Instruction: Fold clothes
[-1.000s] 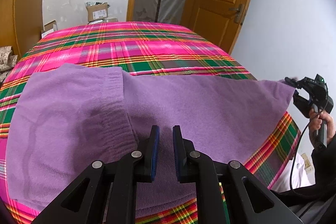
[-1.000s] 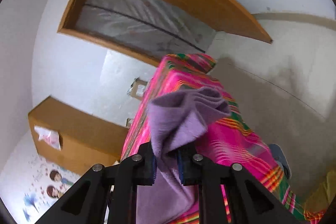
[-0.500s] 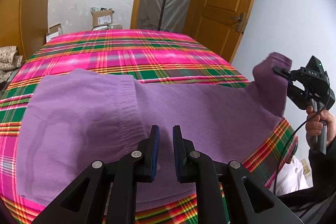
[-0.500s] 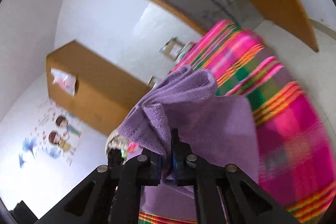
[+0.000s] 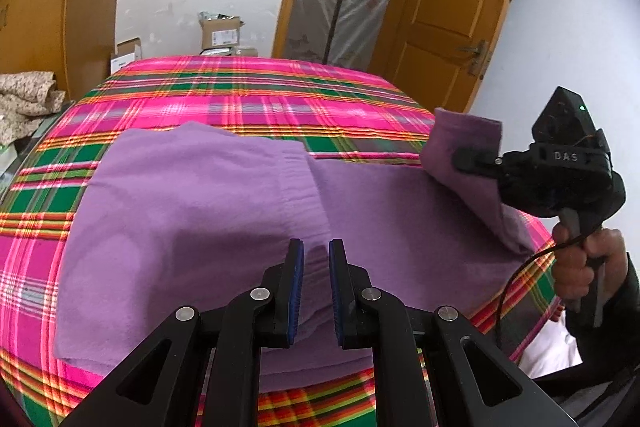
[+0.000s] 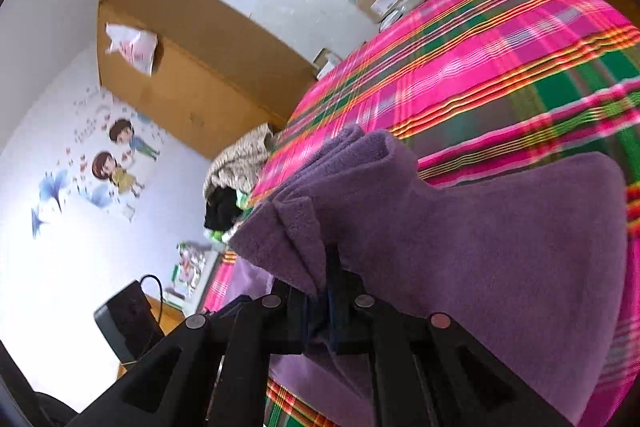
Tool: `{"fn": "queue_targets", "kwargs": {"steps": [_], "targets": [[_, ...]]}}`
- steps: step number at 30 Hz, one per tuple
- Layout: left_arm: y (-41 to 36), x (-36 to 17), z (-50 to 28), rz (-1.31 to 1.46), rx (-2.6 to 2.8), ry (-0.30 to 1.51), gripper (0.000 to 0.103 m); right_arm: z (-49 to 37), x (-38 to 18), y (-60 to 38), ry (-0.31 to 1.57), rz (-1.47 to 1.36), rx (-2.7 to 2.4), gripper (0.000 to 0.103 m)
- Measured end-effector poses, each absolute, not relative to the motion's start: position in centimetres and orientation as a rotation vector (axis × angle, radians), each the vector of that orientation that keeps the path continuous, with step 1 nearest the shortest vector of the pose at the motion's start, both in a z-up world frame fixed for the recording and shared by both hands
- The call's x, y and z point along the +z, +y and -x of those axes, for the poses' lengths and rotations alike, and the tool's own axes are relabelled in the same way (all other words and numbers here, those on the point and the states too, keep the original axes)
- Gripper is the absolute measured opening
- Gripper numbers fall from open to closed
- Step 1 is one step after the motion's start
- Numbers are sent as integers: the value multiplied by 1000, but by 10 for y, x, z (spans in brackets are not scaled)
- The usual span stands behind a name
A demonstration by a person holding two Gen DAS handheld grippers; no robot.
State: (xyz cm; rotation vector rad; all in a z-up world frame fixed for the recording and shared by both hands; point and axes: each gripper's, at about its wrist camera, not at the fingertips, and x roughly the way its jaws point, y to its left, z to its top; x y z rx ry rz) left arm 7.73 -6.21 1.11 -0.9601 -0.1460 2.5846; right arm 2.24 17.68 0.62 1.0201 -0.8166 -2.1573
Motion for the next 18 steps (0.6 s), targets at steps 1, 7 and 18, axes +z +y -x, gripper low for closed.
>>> {"fn": "queue_targets", "kwargs": {"steps": [1,7,18], "targets": [[-63,10,-77,963,2586,-149,13,-20,5,170,-789,-1034,-2148,7],[-64,8,-75,972,2584,-158,13,-15,-17,144,-721,-1178,-2024,27],[-53,13,-72,940,2549,-180,26,-60,-10,151,-553,-1220,-1885,30]]}}
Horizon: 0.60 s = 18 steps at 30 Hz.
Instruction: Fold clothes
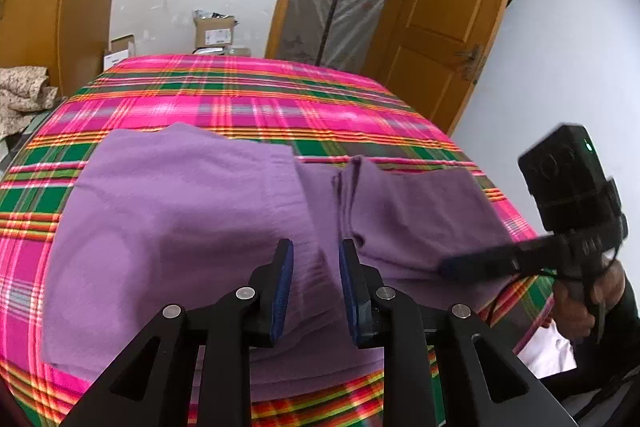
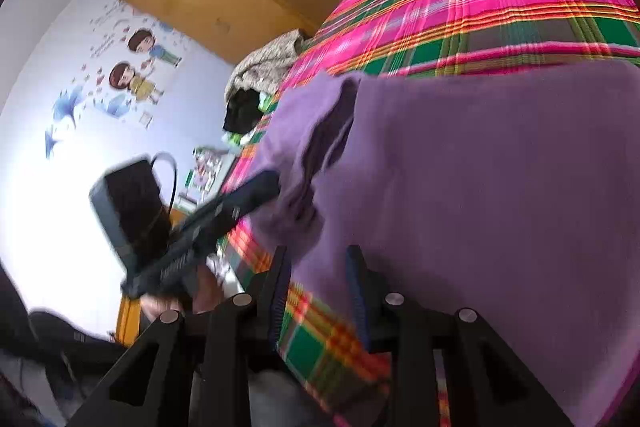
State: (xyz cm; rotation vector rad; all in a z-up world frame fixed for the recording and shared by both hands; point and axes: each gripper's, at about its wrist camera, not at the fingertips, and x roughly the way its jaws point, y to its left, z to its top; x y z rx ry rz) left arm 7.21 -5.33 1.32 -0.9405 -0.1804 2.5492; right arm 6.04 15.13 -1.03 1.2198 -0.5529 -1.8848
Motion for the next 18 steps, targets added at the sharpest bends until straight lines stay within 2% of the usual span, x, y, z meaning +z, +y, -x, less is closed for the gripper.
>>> {"fn": "queue_targets", "kwargs": {"steps": [9,14,15,17,18], "targets": [[-10,18,-62,894,2449,-64,27,-106,10,230,-606,-1117,-2075,30],[8,4,-55,961,2417,7,27,-110,-6,255,-684,-1130,-2195,30],[10,2,-57,972,2412,15,27,-108,-15,260,-695,-1181,-2210,29],[12,-2,-59,996,2403,31,27,-106,-24,273,-762,-1197,-2219,18],[14,-4,-60,1007,2398,39,27,-106,-25,280,-795,-1187,-2223,18]]}}
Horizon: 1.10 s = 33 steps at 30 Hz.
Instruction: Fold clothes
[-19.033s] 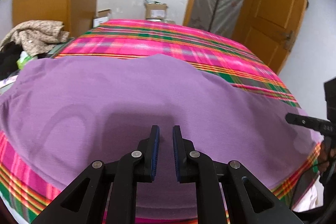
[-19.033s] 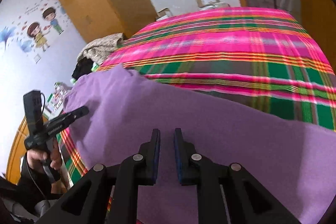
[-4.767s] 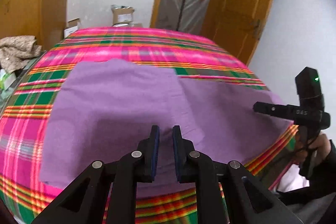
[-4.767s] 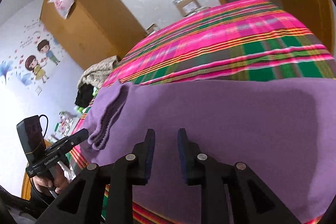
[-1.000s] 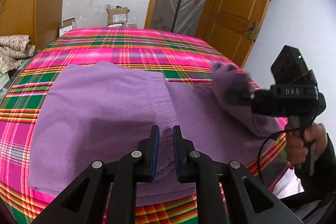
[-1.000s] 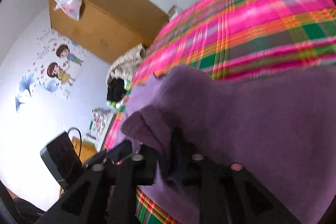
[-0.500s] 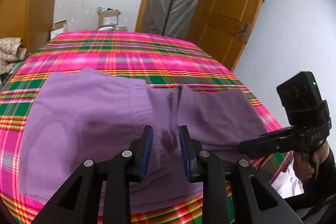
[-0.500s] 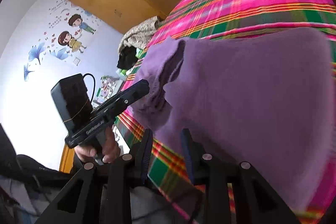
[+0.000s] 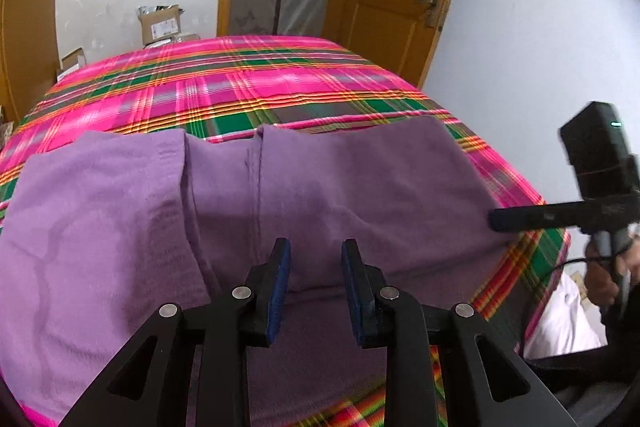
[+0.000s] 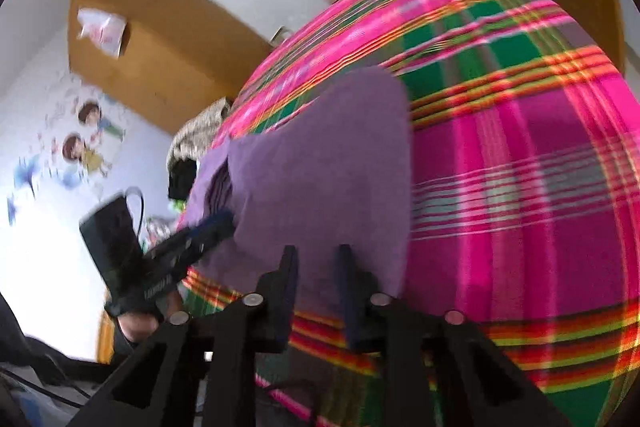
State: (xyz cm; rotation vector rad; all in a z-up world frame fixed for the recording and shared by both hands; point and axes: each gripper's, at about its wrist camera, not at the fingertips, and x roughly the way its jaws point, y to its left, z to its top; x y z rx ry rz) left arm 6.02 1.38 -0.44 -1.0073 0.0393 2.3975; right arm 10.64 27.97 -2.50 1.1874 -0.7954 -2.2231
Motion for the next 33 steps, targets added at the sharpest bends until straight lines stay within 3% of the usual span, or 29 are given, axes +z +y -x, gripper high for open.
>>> {"fn": "queue_targets", "kwargs": {"steps": [4,6,14,17,19,20,21,25,27,33], "targets": [[9,-5,-69,1019,2370,1,27,-106,-14,292,-800,-1119,-2295,21],[4,0,-68,992,2390,-24,27,-103,-8,295,-799,-1078,-2336,30],[7,6,-53,964,2419,-40,27,-60,-5,287,-835,-1027,-2361,30],[9,-4,-52,1014,2406,-24,27,-41,-22,293,-937,-1083,-2333,27],[8,-6,-55,1009,2400,-21,27,-31,-32,306,-1010,-1079,-2329,17],[8,-7,-55,1006,2399,-17,27,-27,-36,310,-1034,-1089,-2329,5],[8,-7,-56,1003,2398,-14,27,-23,-40,313,-1059,-1097,-2318,0],[8,-8,-55,1000,2395,-11,27,-21,-42,316,-1094,-1072,-2305,1],[7,-7,-54,1000,2393,-22,27,-24,-36,315,-1094,-1021,-2300,8],[6,-8,-54,1002,2383,-34,27,-18,-39,312,-1094,-1042,-2307,9]]}}
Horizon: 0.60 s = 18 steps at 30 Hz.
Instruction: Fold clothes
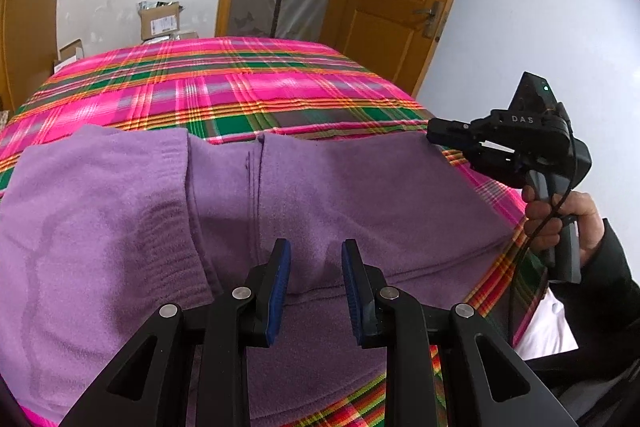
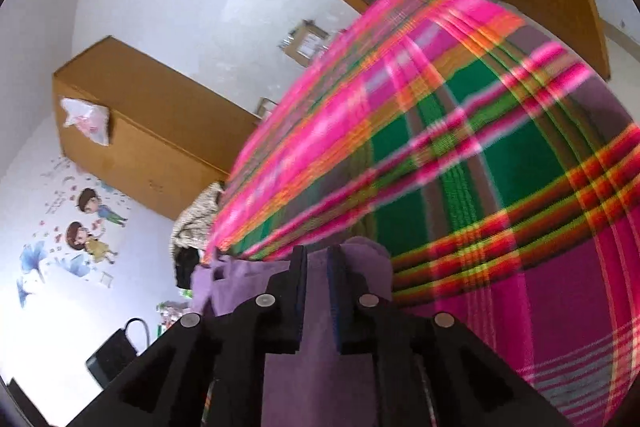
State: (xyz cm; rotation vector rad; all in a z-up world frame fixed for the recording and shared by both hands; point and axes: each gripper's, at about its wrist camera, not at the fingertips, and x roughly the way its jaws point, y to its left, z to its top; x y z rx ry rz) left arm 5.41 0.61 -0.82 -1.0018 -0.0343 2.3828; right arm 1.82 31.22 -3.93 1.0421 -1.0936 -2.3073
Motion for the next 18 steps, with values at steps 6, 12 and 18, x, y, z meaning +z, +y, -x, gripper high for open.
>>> {"fn": "queue_targets", "kwargs": {"steps": [6,12,18], "targets": [[7,-9,-58,1001,2385,-14,27,-17,-47,316,-1096,-1082,-2309,5],[5,3,-56,977,2402,-10,27,-33,-31,307,-1071,-1025,-2305,23],[8,14,-43,948,2429,-6,27,-71,-16,305,-898,-1005,-2265,23]]}}
